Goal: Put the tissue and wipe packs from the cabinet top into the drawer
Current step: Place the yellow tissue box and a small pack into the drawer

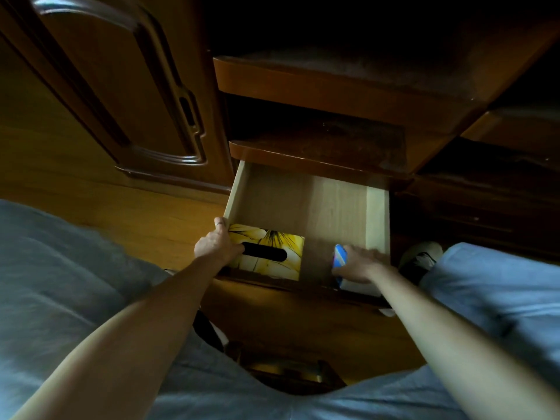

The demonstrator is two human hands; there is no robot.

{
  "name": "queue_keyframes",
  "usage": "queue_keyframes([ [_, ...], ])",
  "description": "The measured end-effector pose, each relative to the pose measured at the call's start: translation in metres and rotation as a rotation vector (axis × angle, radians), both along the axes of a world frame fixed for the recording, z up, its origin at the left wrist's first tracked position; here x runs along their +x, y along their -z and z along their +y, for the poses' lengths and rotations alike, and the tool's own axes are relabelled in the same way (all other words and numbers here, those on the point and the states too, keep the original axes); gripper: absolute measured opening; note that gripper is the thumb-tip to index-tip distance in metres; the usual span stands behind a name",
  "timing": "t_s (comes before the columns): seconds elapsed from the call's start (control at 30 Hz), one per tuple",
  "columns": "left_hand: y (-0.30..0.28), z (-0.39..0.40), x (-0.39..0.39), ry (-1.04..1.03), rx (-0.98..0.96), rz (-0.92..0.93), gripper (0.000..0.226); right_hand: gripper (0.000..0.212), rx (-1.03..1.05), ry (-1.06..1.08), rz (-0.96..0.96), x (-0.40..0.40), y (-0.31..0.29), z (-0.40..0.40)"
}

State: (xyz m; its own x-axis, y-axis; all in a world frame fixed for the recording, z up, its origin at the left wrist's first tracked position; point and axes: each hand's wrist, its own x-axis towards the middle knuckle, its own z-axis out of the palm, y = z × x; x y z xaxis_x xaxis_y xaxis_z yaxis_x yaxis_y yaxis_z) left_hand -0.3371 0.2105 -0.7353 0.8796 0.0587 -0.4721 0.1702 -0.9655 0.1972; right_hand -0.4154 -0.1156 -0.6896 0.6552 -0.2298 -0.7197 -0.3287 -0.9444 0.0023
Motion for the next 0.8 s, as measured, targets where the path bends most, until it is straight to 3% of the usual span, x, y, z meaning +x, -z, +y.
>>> queue_keyframes([
  [0.07, -0.001, -0.001, -0.001, -0.008, 0.014, 0.003, 0.087, 0.075, 0.099, 0.029, 0.028, 0.004, -0.001, 0.0],
  [0.17, -0.003, -0.002, -0.001, -0.008, 0.024, 0.005, 0.088, 0.089, 0.407, 0.285, 0.082, 0.008, -0.006, -0.002],
  [0.27, -0.001, 0.0, -0.001, -0.005, 0.017, -0.008, 0.091, 0.095, 0.352, 0.257, 0.127, 0.01, -0.003, 0.009],
  [0.4, 0.003, 0.002, -0.001, -0.011, 0.006, -0.026, 0.089, 0.06, 0.379, 0.254, 0.008, 0.018, -0.003, 0.011],
  [0.53, 0.0, -0.002, -0.003, -0.036, -0.028, -0.008, 0.097, 0.051, 0.635, 0.771, -0.129, 0.016, -0.01, -0.009],
  [0.63, -0.007, -0.019, -0.006, 0.176, -0.036, -0.331, 0.114, 0.044, 0.726, 1.027, -0.214, 0.009, -0.007, -0.019],
  [0.7, -0.021, -0.046, -0.004, 0.355, -0.135, -0.524, 0.101, 0.039, 0.776, 1.21, -0.281, 0.007, -0.006, -0.019],
  [0.77, -0.036, -0.081, -0.004, 0.381, -0.304, -0.449, 0.078, 0.039, 0.834, 1.305, -0.369, 0.008, -0.008, -0.017],
  [0.8, -0.043, -0.099, -0.005, 0.281, -0.443, -0.294, 0.071, 0.045, 0.89, 1.332, -0.377, 0.009, -0.01, -0.017],
])
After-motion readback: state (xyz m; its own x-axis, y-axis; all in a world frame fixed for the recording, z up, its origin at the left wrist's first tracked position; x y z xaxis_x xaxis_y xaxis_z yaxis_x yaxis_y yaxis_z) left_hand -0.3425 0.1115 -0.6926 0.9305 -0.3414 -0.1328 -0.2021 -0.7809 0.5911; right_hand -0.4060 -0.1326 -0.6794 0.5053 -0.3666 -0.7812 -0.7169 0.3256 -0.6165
